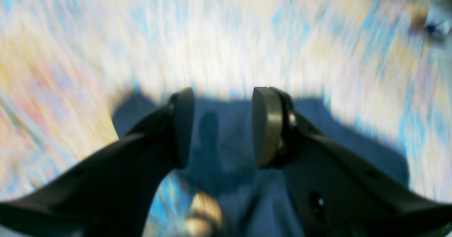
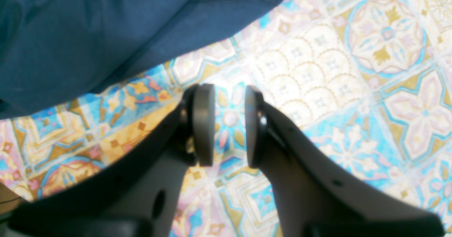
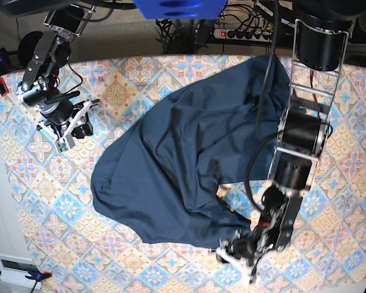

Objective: Layout the t-shirt on the table in an organized manner, then fold the t-shirt properly
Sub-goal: 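Move the left gripper to the shirt's loose end and grasp it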

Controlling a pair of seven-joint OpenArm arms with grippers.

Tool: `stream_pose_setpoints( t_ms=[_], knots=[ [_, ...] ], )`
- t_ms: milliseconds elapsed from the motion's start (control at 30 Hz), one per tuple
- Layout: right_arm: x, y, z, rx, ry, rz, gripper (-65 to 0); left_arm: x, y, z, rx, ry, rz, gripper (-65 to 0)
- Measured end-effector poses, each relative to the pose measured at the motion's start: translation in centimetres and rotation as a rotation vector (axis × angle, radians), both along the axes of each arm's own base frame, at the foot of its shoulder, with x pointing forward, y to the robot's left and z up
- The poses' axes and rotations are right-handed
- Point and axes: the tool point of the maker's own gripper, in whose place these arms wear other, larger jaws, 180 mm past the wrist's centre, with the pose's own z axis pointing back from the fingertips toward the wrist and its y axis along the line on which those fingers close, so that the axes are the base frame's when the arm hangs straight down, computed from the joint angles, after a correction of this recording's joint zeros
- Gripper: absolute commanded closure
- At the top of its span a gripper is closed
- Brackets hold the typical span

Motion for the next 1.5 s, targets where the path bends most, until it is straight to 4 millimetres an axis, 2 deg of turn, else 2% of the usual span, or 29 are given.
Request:
stream_pose_setpoints(
  t_ms=[133, 200, 333, 400, 467, 600, 700, 833, 900, 1000, 1167, 1333, 1400, 1500],
  knots=[
    [-0.2, 0.1, -0.1, 0.006, 0.002, -0.001, -14.6, -6.5, 0.9, -1.4, -0.012, 0.042, -0.123, -27.1],
    [-0.1, 0.1, -0.1, 0.008, 0.0, 0.0, -14.6, -8.9, 2.6, -1.9, -0.033, 0.059, -0.122, -27.1],
    [0.0, 0.1, 0.0, 0.004, -0.002, 0.003, -14.6, -12.4, 8.4, -4.0, -0.051, 0.137, -0.032, -27.1],
    [0.1, 0.0, 0.0, -0.005, 0.0, 0.001, -14.6, -14.2, 11.4, -4.3, -0.063, 0.137, 0.029, -27.1],
    [0.2, 0.4, 0.1, 0.01, -0.008, 0.009, -14.6, -16.1, 13.4, -4.6, -0.087, 0.138, 0.071, -27.1],
    [0.0, 0.3, 0.0, 0.004, -0.003, 0.008, -14.6, -19.6, 15.9, -4.4, -0.201, 0.126, 0.153, -27.1],
    [0.1, 0.2, 0.1, 0.001, -0.004, 0.007, -14.6, -22.6, 18.5, -5.5, -0.258, 0.16, 0.245, -27.1],
    [0.0, 0.5, 0.0, 0.01, -0.003, 0.01, -14.6, -26.3, 19.7, -7.7, -0.333, 0.218, 0.325, -27.1],
    [0.0, 0.4, 0.0, 0.004, 0.0, 0.008, -14.6, -27.7, 20.3, -8.1, -0.374, 0.227, 0.369, -27.1],
    [0.0, 0.3, 0.0, 0.004, -0.003, 0.009, -14.6, -28.5, 20.6, -8.6, -0.382, 0.236, 0.395, -27.1],
    [0.0, 0.4, 0.0, 0.006, -0.004, 0.009, -14.6, -28.1, 17.4, -9.3, -0.484, 0.236, 0.385, -27.1],
    [0.0, 0.4, 0.1, 0.004, -0.005, 0.009, -14.6, -26.6, 16.4, -9.2, -0.512, 0.214, 0.383, -27.1],
    [0.1, 0.4, 0.5, -0.004, -0.016, 0.013, -14.6, -26.0, 16.1, -9.8, -0.507, 0.228, 0.377, -27.1],
    [0.2, 0.5, 0.9, -0.006, -0.031, 0.017, -14.6, -26.1, 15.6, -11.5, -0.536, 0.286, 0.39, -27.1]
  ],
)
